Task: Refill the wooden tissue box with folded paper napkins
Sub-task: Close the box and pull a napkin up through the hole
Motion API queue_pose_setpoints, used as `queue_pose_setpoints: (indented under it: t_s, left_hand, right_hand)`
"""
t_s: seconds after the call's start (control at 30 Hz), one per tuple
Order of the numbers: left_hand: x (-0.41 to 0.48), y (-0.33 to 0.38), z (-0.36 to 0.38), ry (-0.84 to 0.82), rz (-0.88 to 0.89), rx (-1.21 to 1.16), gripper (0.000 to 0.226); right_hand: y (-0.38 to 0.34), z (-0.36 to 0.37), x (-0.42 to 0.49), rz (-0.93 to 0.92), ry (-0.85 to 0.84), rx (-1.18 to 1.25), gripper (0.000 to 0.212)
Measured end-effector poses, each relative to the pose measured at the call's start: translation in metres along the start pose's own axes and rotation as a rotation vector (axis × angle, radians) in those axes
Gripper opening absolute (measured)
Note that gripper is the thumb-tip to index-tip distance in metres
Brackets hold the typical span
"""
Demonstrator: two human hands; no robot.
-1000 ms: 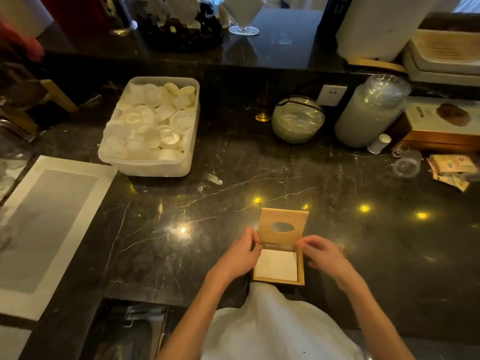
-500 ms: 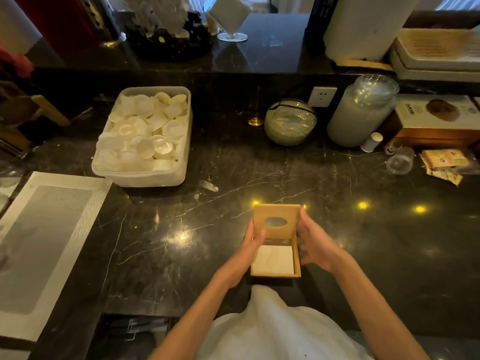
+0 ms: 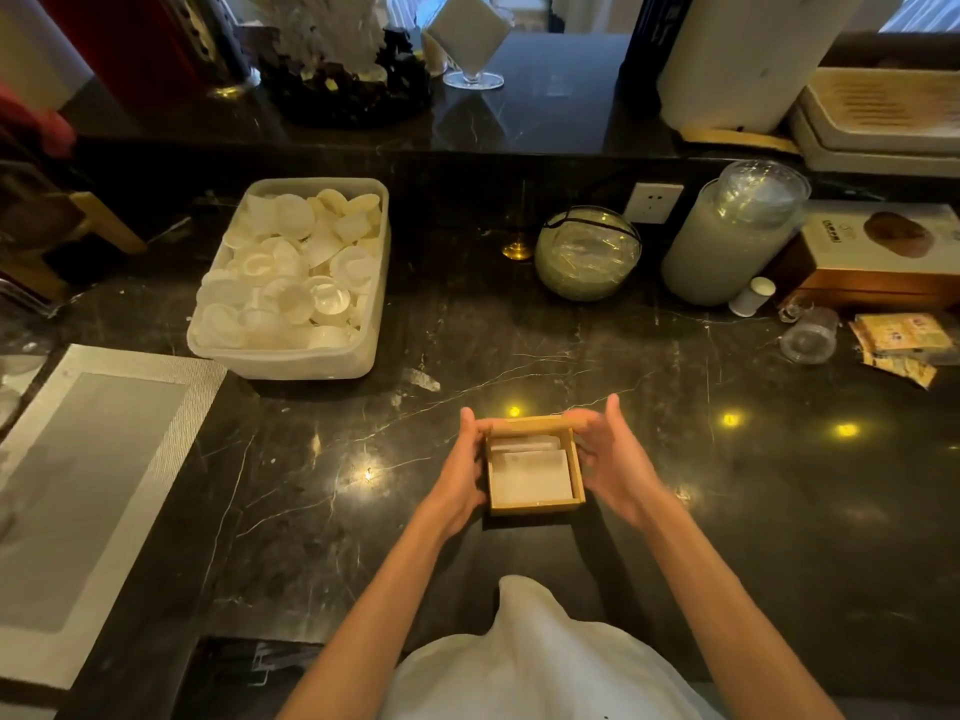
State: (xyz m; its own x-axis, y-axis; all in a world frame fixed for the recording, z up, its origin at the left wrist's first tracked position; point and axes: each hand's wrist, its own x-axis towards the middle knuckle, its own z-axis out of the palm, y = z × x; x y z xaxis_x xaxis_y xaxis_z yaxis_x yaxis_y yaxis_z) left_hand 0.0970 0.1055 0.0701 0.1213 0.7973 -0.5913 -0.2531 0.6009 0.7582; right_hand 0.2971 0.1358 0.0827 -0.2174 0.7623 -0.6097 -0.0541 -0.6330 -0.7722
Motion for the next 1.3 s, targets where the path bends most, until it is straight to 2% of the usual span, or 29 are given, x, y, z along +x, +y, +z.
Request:
queue_pose_setpoints:
  t_s: [0.07,0.13,0.17,0.23,0.3,0.4,0.47,0.6,0.87,1.3]
  left_hand:
    - [0.000,-0.005,-0.001,0.034,-0.003,0.041,0.044]
    - [0.002,-0.016,-0.002,0.059,0.037,0.197,0.021]
    - [0.003,-0.024,-0.002,0.063,0.075,0.280,0.023]
    - [0.006,-0.041,0.000,0.064,0.168,0.353,0.038]
    - [0.004,-0.050,0.001,0.076,0.263,0.368,0.041]
    - [0.007,-0.060,-0.001,0.095,0.304,0.387,0.041]
    - [0.010,-0.063,-0.004,0.096,0.300,0.403,0.042]
    - [0.013,-0.066,-0.007,0.085,0.312,0.392,0.042]
    - [0.013,-0.069,-0.004,0.096,0.333,0.370,0.042]
    - [0.010,-0.066,-0.005,0.099,0.317,0.380,0.042]
  right_hand:
    - [0.010,-0.006,-0.003,0.006,0.021,-0.071,0.059]
    - [0.020,-0.004,-0.010,-0.024,0.008,-0.249,0.027]
    - [0.026,-0.004,-0.012,-0.039,0.028,-0.345,0.016]
    - [0.038,-0.001,-0.011,-0.074,0.078,-0.477,0.018]
    - [0.042,0.006,-0.009,-0.145,0.160,-0.602,0.017]
    - [0.041,0.015,0.002,-0.404,0.313,-1.105,0.018]
    - [0.035,0.021,0.010,-0.521,0.294,-1.349,0.023]
    - [0.026,0.040,0.017,-0.429,0.153,-1.656,0.049]
    - [0.015,0.059,0.013,-0.359,0.153,-1.823,0.039]
    - [0.019,0.059,0.011,-0.388,0.181,-1.780,0.040]
